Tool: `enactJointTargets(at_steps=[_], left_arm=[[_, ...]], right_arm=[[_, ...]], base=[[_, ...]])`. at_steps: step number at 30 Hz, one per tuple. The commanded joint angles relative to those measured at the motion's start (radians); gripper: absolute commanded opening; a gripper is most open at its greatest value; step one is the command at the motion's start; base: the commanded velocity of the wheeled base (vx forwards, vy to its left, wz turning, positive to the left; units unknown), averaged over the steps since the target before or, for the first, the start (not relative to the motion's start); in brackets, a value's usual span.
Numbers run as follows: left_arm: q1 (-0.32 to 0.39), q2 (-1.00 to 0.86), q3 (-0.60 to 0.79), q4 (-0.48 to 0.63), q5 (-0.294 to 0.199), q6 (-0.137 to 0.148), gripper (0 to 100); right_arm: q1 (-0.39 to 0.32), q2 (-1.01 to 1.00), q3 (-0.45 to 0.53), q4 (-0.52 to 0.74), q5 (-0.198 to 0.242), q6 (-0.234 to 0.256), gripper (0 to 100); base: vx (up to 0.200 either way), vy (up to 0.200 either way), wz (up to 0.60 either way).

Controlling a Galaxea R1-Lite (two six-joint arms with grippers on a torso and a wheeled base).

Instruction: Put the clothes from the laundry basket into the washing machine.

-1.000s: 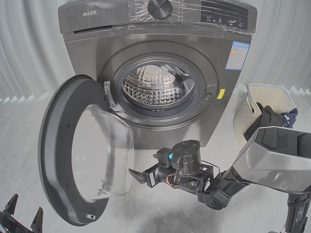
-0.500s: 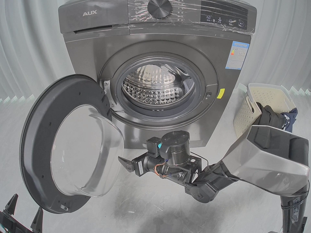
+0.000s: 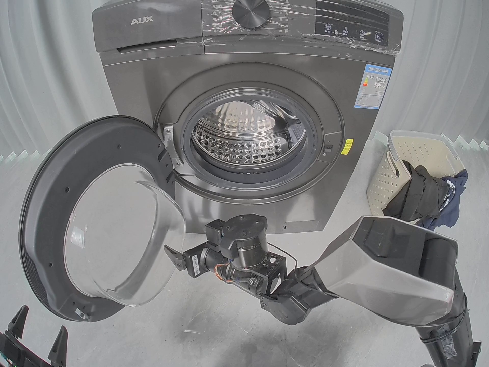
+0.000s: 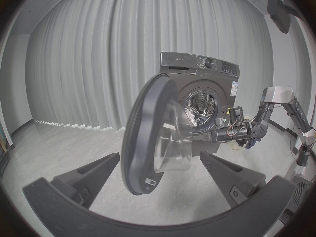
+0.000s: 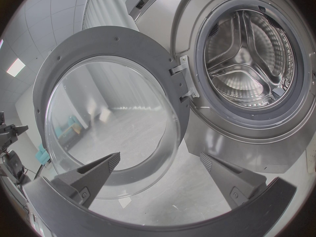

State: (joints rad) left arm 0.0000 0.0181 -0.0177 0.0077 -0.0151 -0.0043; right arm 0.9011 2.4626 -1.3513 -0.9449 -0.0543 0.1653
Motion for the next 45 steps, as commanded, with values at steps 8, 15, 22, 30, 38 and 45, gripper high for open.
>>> enactJointTargets(at_steps=[8, 15, 22, 30, 38, 45], left_arm=[[0.000, -0.018, 0.016, 0.000, 0.001, 0.001, 100], [0.000, -0.018, 0.016, 0.000, 0.001, 0.001, 100], [0.000, -0.018, 0.016, 0.000, 0.001, 0.001, 100], [0.000, -0.018, 0.016, 0.000, 0.000, 0.000, 100], [0.000, -0.018, 0.016, 0.000, 0.000, 0.000, 100], [0.000, -0.018, 0.016, 0.000, 0.000, 0.000, 100]], right_arm=[[-0.051, -0.154, 0.142, 0.008, -0.029, 0.003, 100], [-0.152, -0.459, 0.446, 0.003, -0.047, -0.007, 100], [-0.226, -0.703, 0.719, -0.008, -0.047, -0.004, 100], [-0.317, -1.172, 1.078, -0.006, -0.079, 0.010, 100], [-0.541, -1.467, 1.279, 0.015, -0.068, -0.027, 100], [-0.748, -1.688, 1.350, 0.107, -0.035, -0.133, 100]], base=[[0.000, 0.000, 0.00], [0.000, 0.000, 0.00], [0.000, 0.000, 0.00], [0.000, 0.000, 0.00], [0.000, 0.000, 0.00], [0.000, 0.000, 0.00]])
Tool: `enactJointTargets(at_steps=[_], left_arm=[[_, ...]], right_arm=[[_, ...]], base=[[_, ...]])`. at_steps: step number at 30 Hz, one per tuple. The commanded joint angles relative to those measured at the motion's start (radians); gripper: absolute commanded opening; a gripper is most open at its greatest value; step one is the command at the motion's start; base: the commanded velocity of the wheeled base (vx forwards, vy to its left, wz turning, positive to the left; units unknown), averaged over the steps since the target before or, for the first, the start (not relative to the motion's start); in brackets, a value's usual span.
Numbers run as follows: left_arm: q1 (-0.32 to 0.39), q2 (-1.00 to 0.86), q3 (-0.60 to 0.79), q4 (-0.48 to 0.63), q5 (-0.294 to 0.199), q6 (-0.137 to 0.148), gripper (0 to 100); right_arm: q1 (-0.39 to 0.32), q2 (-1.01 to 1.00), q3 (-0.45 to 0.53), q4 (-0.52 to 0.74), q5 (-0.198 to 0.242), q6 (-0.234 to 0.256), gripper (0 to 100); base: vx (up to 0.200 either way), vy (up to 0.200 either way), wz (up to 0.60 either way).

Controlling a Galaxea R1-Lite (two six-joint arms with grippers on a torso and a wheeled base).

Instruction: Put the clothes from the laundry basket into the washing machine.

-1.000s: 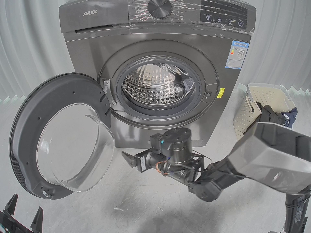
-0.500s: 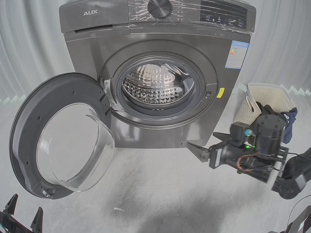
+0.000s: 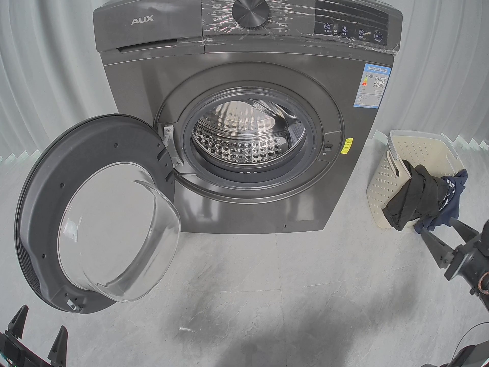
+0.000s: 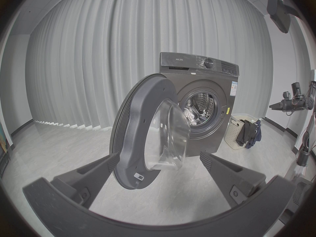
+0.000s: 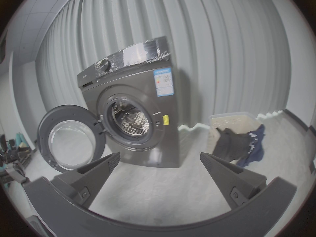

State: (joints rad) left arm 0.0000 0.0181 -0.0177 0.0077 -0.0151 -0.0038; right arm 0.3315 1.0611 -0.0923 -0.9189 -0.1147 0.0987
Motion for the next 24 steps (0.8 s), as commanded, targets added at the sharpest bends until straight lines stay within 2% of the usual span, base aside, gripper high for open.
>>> enactJointTargets(at_steps=[1, 4, 5, 8, 11, 12, 13, 14, 17, 20, 24], left_arm=[[0.000, -0.018, 0.016, 0.000, 0.000, -0.001, 100], [0.000, -0.018, 0.016, 0.000, 0.000, -0.001, 100], [0.000, -0.018, 0.018, 0.000, 0.000, -0.001, 100], [0.000, -0.018, 0.016, 0.000, 0.000, -0.001, 100], [0.000, -0.018, 0.016, 0.000, 0.000, 0.001, 100], [0.000, -0.018, 0.016, 0.000, 0.000, 0.001, 100], [0.000, -0.018, 0.016, 0.000, 0.001, 0.001, 100], [0.000, -0.018, 0.016, 0.000, 0.000, 0.001, 100], [0.000, -0.018, 0.016, 0.000, 0.000, 0.001, 100], [0.000, -0.018, 0.016, 0.000, 0.000, 0.001, 100], [0.000, -0.018, 0.016, 0.000, 0.000, -0.001, 100]], right_arm=[[-0.189, -0.323, 0.091, 0.114, 0.029, -0.070, 100], [-0.213, -0.472, 0.091, 0.288, 0.033, -0.071, 100], [-0.215, -0.486, 0.091, 0.305, 0.033, -0.071, 100], [-0.227, -0.690, 0.091, 0.511, 0.033, -0.062, 100], [-0.243, -0.786, 0.091, 0.603, 0.032, -0.057, 100], [-0.269, -0.860, 0.091, 0.686, 0.038, -0.059, 100], [-0.276, -0.886, 0.091, 0.713, 0.046, -0.059, 100], [-0.290, -0.934, 0.091, 0.770, 0.067, -0.062, 100], [-0.313, -1.014, 0.091, 0.858, 0.113, -0.065, 100], [-0.319, -1.041, 0.091, 0.862, 0.113, -0.068, 100], [-0.325, -1.053, 0.091, 0.931, 0.093, -0.067, 100]], base=[[0.000, 0.000, 0.00], [0.000, 0.000, 0.00], [0.000, 0.000, 0.00], [0.000, 0.000, 0.00], [0.000, 0.000, 0.00], [0.000, 0.000, 0.00], [0.000, 0.000, 0.00], [0.000, 0.000, 0.00], [0.000, 0.000, 0.00], [0.000, 0.000, 0.00], [0.000, 0.000, 0.00]])
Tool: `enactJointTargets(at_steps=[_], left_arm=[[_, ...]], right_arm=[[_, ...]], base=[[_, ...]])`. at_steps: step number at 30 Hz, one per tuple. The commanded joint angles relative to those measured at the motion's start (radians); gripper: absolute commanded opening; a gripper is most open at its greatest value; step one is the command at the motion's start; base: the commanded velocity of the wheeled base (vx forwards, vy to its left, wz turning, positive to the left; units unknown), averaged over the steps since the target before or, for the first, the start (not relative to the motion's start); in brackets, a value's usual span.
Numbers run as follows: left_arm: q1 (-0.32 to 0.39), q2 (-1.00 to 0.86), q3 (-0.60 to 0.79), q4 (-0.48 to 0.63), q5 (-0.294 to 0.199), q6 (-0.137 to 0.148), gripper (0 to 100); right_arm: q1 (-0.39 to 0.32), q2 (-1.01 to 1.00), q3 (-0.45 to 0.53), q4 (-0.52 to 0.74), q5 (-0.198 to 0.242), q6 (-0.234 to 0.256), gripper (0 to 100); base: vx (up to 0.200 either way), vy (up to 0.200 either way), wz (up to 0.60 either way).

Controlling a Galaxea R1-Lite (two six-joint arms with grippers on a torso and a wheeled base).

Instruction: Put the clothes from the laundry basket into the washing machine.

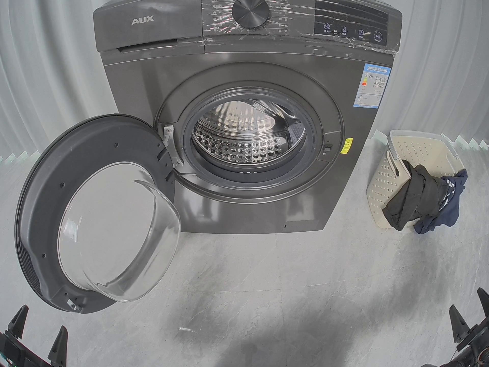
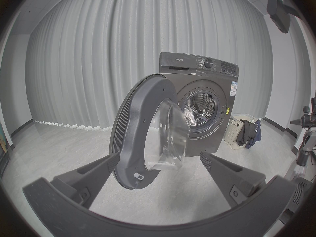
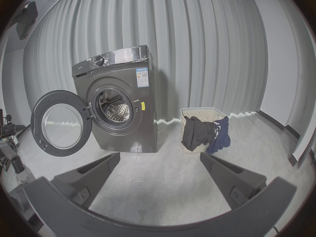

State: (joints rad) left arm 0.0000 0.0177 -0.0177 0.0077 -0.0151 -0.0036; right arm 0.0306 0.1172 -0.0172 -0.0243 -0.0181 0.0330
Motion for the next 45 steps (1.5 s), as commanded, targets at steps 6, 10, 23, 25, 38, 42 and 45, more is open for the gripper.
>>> enactJointTargets(at_steps=[6, 10, 23, 25, 38, 42, 45], left_arm=[[0.000, -0.018, 0.016, 0.000, 0.000, -0.001, 100], [0.000, -0.018, 0.016, 0.000, 0.000, -0.001, 100], [0.000, -0.018, 0.016, 0.000, 0.000, -0.003, 100], [0.000, -0.018, 0.016, 0.000, 0.000, -0.003, 100], [0.000, -0.018, 0.016, 0.000, 0.000, -0.003, 100], [0.000, -0.018, 0.016, 0.000, 0.000, -0.003, 100], [0.000, -0.018, 0.016, 0.000, 0.000, -0.003, 100]], right_arm=[[-0.021, -0.111, 0.016, 0.027, 0.015, -0.030, 100], [-0.020, -0.113, 0.016, 0.027, 0.023, -0.028, 100], [-0.020, -0.113, 0.016, 0.027, 0.024, -0.030, 100], [-0.020, -0.113, 0.016, 0.027, 0.024, -0.030, 100], [-0.020, -0.113, 0.016, 0.027, 0.024, -0.031, 100], [-0.020, -0.113, 0.016, 0.027, 0.024, -0.031, 100], [-0.020, -0.113, 0.016, 0.027, 0.024, -0.031, 100]], base=[[0.000, 0.000, 0.00], [0.000, 0.000, 0.00], [0.000, -0.200, 0.00], [0.000, -0.200, 0.00], [0.000, -0.200, 0.00], [0.000, -0.200, 0.00], [0.000, -0.200, 0.00]])
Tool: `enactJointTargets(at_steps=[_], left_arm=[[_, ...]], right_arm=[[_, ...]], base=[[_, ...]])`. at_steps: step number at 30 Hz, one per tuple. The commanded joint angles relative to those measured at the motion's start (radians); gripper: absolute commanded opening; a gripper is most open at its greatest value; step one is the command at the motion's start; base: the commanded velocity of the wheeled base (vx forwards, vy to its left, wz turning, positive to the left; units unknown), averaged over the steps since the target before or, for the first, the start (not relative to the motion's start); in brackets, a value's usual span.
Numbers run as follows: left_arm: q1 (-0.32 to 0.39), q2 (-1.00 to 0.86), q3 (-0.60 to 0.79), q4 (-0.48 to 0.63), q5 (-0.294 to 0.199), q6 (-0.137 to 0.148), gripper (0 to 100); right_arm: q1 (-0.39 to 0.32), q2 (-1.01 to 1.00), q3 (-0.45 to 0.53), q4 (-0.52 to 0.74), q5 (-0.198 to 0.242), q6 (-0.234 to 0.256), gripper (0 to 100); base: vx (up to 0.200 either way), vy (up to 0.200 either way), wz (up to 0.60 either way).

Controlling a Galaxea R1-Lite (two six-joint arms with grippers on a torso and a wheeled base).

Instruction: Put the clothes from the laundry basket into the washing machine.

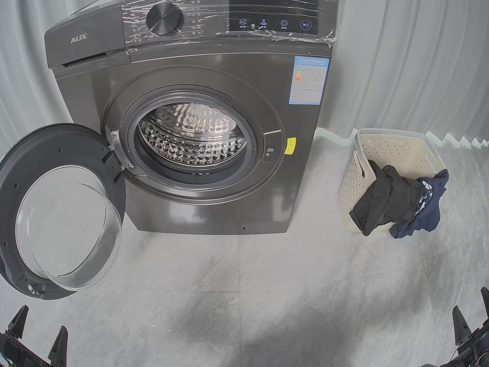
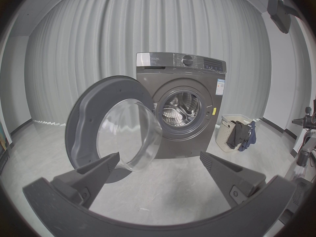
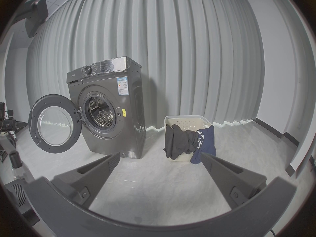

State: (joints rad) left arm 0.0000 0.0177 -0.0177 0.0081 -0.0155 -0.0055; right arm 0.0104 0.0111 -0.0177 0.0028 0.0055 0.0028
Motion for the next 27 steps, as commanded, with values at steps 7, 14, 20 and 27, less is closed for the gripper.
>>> enactJointTargets(at_steps=[7, 14, 20, 27], left_arm=[[-0.002, -0.018, 0.016, 0.000, -0.001, -0.001, 100], [-0.002, -0.018, 0.016, 0.000, 0.000, -0.001, 100], [-0.002, -0.018, 0.016, 0.000, 0.000, -0.001, 100], [-0.002, -0.018, 0.016, 0.000, -0.001, -0.002, 100]], right_arm=[[0.000, -0.006, 0.016, 0.000, 0.001, -0.001, 100], [0.000, -0.006, 0.016, 0.000, 0.001, 0.000, 100], [0.000, -0.006, 0.016, 0.000, 0.001, 0.000, 100], [0.000, -0.006, 0.016, 0.000, -0.001, 0.000, 100]], base=[[0.000, -0.200, 0.00], [0.000, -0.200, 0.00], [0.000, -0.133, 0.00], [0.000, 0.000, 0.00]])
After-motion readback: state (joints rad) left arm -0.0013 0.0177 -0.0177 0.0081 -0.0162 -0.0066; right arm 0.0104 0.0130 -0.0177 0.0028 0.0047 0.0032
